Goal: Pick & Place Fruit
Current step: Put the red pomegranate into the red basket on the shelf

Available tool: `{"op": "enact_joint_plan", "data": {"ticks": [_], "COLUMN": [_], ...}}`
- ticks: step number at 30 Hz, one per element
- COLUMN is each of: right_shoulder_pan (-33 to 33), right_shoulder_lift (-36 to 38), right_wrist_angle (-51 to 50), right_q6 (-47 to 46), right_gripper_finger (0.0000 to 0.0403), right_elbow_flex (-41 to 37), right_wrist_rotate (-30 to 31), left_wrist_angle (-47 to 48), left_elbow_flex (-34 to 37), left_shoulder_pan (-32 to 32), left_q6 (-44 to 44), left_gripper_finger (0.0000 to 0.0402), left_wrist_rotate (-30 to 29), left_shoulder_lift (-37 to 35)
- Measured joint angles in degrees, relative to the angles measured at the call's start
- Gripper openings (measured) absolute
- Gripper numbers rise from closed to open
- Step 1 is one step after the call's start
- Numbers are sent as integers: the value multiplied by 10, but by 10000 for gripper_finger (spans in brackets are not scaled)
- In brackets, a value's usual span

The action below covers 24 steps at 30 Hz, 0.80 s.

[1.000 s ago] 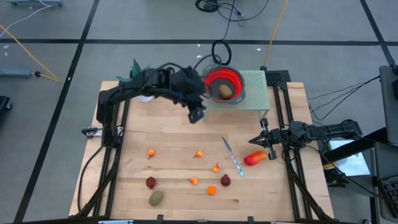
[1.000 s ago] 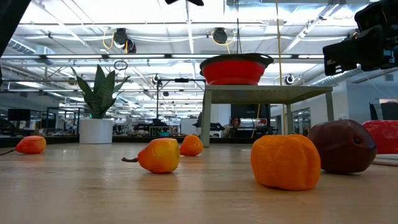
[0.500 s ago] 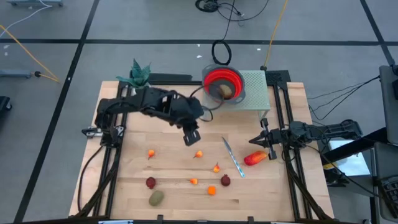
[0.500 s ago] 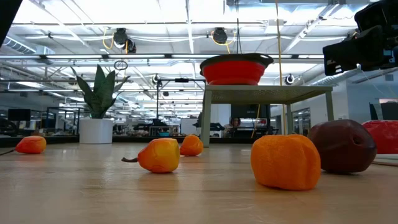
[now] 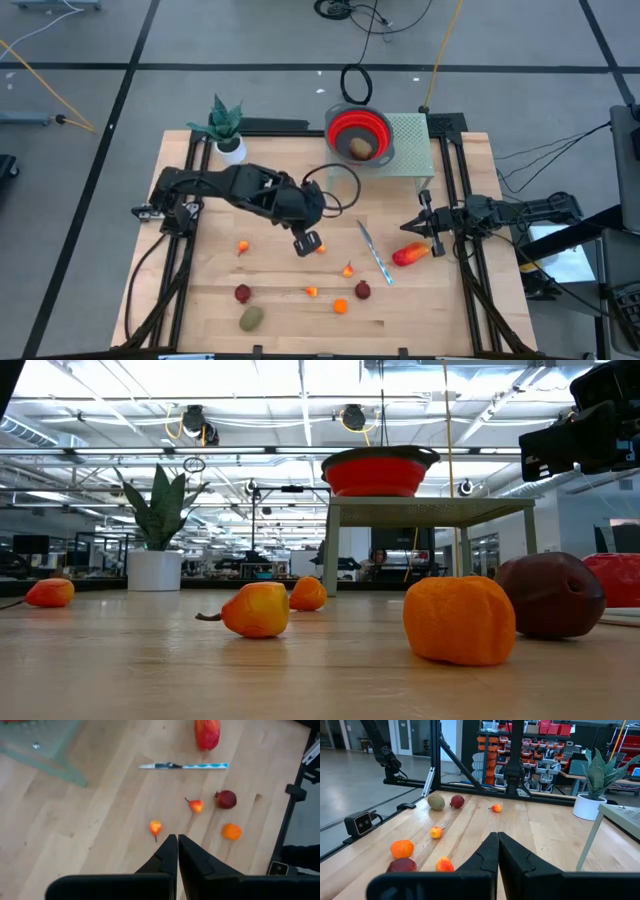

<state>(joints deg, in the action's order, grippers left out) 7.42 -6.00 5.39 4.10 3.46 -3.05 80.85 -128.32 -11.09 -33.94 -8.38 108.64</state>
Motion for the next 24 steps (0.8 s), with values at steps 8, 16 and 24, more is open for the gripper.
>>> {"op": "enact_joint_plan", "data": {"ticks": [8,16,24], "right_shoulder_pan": [0,0,0], "right_shoulder_lift": [0,0,0], "right_wrist_angle": [0,0,0], "right_q6": [-4,-4,-4], "right_gripper_finger": [0,0,0], "right_elbow_flex": [0,0,0], "right_wrist_rotate": [0,0,0], "left_wrist_angle": [-2,-12,-15], "left_elbow_flex": [51,125,169], "left_shoulder_pan": [-23,-77,-137], "left_q6": [-91,-186,-307], "left_gripper_finger": [7,4,2], "left_wrist_rotate": [22,46,55], "left_shoulder_lift": [0,0,0]}}
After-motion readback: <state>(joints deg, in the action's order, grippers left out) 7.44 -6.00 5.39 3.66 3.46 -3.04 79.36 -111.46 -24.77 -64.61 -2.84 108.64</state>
